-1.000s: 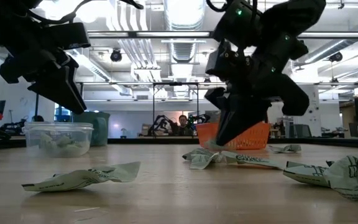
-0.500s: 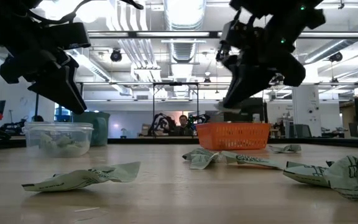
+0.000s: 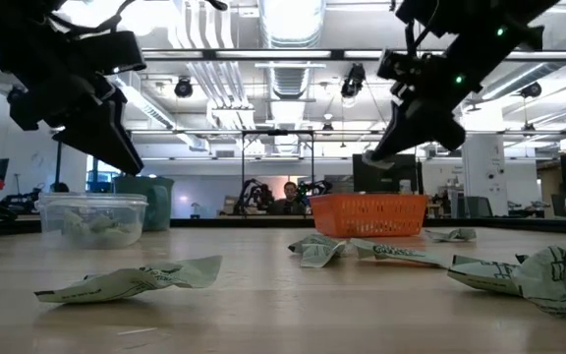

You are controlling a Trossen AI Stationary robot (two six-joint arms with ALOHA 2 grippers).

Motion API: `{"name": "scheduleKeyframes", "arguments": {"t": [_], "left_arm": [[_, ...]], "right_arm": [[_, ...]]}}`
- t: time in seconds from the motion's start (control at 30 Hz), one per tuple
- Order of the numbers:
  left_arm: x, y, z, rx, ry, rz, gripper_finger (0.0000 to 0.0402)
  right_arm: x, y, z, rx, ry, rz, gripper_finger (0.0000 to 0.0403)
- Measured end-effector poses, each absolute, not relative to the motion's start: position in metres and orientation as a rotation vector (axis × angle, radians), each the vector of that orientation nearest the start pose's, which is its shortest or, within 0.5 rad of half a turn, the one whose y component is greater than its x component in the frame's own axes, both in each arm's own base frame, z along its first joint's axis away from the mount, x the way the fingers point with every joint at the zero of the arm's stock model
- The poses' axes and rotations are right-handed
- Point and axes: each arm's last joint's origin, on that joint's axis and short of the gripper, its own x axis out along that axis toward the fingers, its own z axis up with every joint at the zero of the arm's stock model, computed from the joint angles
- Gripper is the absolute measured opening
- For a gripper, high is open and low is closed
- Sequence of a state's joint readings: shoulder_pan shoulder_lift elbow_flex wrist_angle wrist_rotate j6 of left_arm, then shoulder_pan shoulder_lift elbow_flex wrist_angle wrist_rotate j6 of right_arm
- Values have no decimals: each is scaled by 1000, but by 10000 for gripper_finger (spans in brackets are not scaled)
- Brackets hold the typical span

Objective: Pick and place items into bin
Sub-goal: Put the light green stevia packet into the orange bin

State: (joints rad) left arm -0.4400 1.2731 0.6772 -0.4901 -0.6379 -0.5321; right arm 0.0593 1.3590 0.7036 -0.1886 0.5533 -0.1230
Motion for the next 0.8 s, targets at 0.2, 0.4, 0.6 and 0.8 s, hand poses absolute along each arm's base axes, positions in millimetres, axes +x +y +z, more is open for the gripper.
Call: {"name": "scheduleKeyframes", "arguments": {"t": [0.2, 0.4, 0.6, 0.8], "left_arm": [[216, -83, 193, 115, 767, 341, 116], [227, -88, 203, 147, 649, 268, 116], [235, -95, 212, 159, 563, 111, 116], [243, -99, 208, 195, 533, 69, 116]], "right_arm": [[255, -20, 176, -354, 876, -481, 9], [252, -33, 170, -324, 892, -524, 9], [251, -36, 169, -277, 881, -549, 16], [251, -36, 169, -271, 878, -552, 69]]}}
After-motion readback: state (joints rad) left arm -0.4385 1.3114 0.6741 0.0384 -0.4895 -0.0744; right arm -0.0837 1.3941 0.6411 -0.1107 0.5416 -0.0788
